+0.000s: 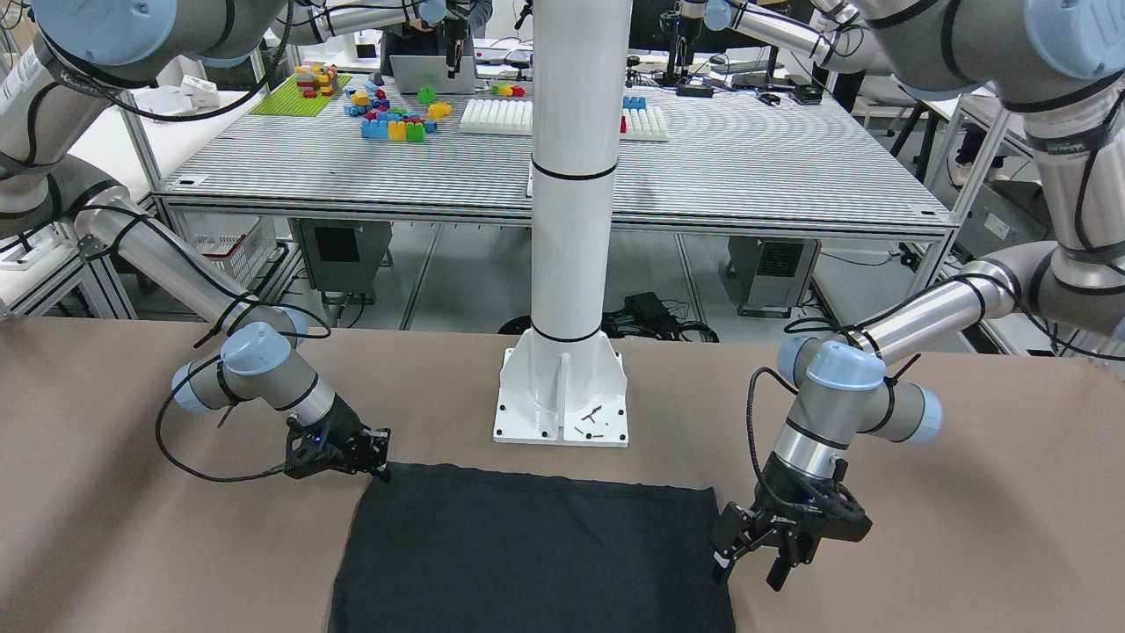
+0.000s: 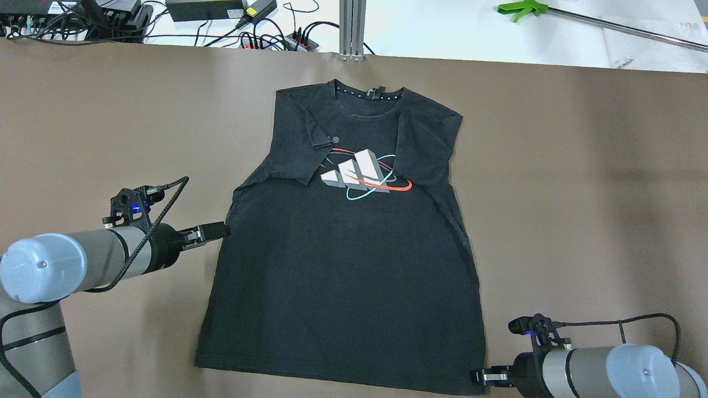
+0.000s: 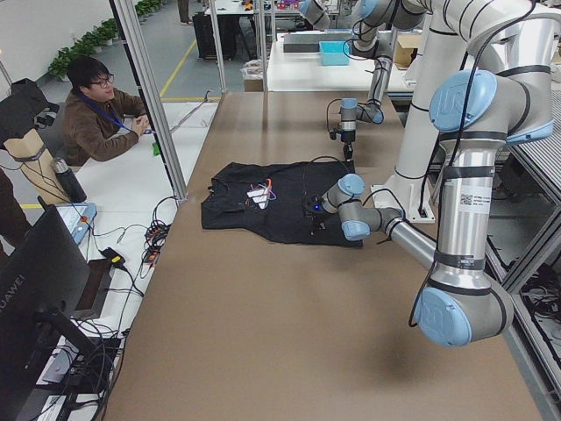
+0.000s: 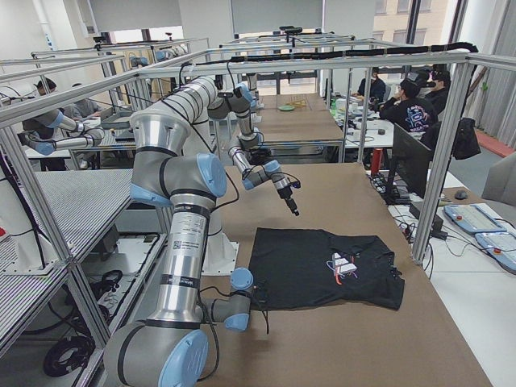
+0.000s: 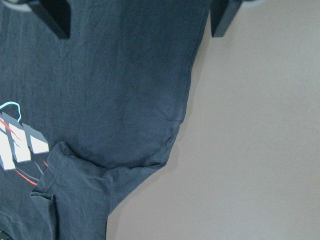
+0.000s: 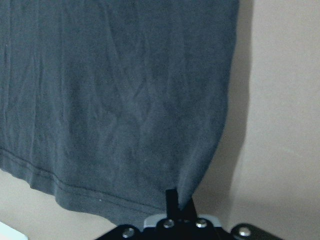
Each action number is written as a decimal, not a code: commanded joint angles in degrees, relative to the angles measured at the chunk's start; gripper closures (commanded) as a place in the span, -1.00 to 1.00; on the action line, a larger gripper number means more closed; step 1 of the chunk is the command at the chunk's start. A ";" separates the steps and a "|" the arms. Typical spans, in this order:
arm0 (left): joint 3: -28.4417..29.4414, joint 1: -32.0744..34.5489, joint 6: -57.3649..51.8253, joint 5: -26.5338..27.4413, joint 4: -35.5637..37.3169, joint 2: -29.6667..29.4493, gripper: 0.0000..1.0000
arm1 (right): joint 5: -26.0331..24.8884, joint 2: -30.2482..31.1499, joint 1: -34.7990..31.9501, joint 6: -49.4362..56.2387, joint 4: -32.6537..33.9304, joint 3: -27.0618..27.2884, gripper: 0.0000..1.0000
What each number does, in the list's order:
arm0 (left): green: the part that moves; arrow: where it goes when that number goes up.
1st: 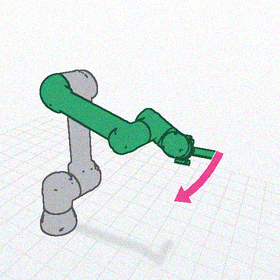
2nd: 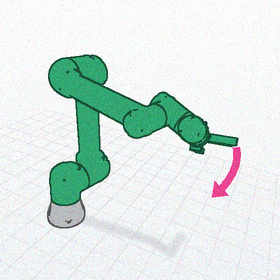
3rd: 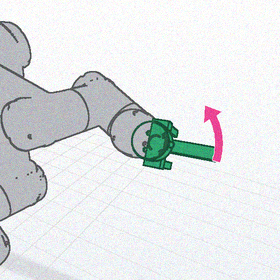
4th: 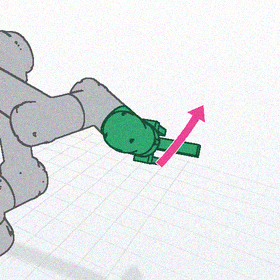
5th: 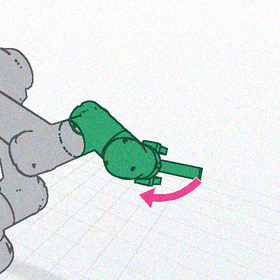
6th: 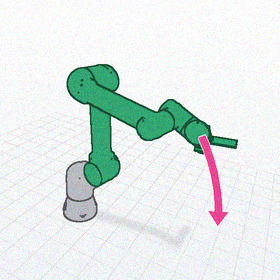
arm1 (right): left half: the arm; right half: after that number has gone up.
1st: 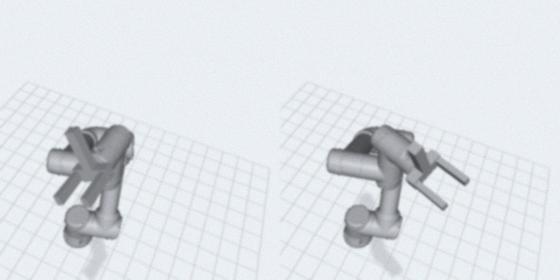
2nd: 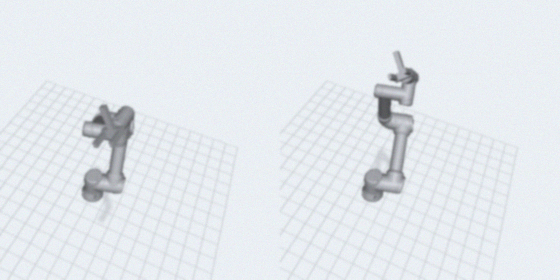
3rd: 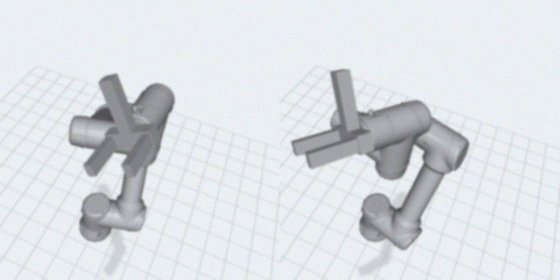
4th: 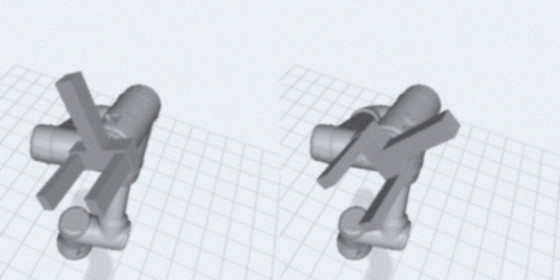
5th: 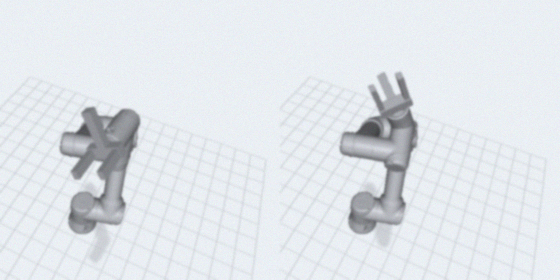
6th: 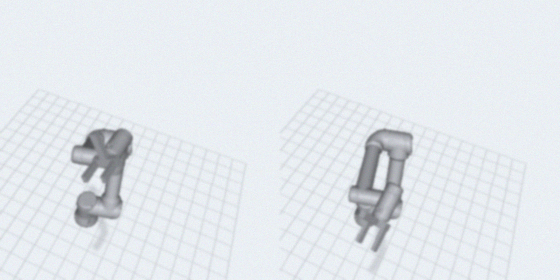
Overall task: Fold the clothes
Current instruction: 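Grasp the hem corners with the left and right grippers, then lift the hem with both grippers and carry it toward the collar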
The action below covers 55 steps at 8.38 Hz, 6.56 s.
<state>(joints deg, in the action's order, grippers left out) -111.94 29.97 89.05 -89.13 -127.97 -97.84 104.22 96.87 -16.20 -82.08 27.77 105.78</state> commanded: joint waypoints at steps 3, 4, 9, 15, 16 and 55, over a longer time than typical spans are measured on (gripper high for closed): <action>-1.09 -5.34 0.33 1.84 -10.59 7.55 -1.00 | 0.54 0.33 -0.41 0.08 -4.91 0.57 1.00; -1.79 -7.27 0.86 2.81 -10.64 8.18 -1.00 | 0.54 0.25 -0.59 0.08 -5.01 0.66 1.00; -3.90 -22.13 4.37 16.78 -10.37 11.60 -1.00 | 0.89 -0.02 -0.94 0.16 -5.80 0.83 1.00; -1.98 -25.84 5.43 20.57 -8.18 11.53 -1.00 | 0.90 -0.11 -0.94 0.16 -5.71 0.48 1.00; -1.62 -25.84 5.43 20.66 -8.18 11.44 -0.99 | 0.98 -0.63 -0.94 0.16 -5.63 0.39 1.00; 8.54 15.38 2.09 -17.13 4.57 -13.25 1.00 | 16.92 -25.77 -38.66 2.89 8.96 -15.85 1.00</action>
<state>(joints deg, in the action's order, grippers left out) -110.23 44.59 91.59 -106.43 -122.80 -108.10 126.51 72.98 -55.80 -79.28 36.91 94.74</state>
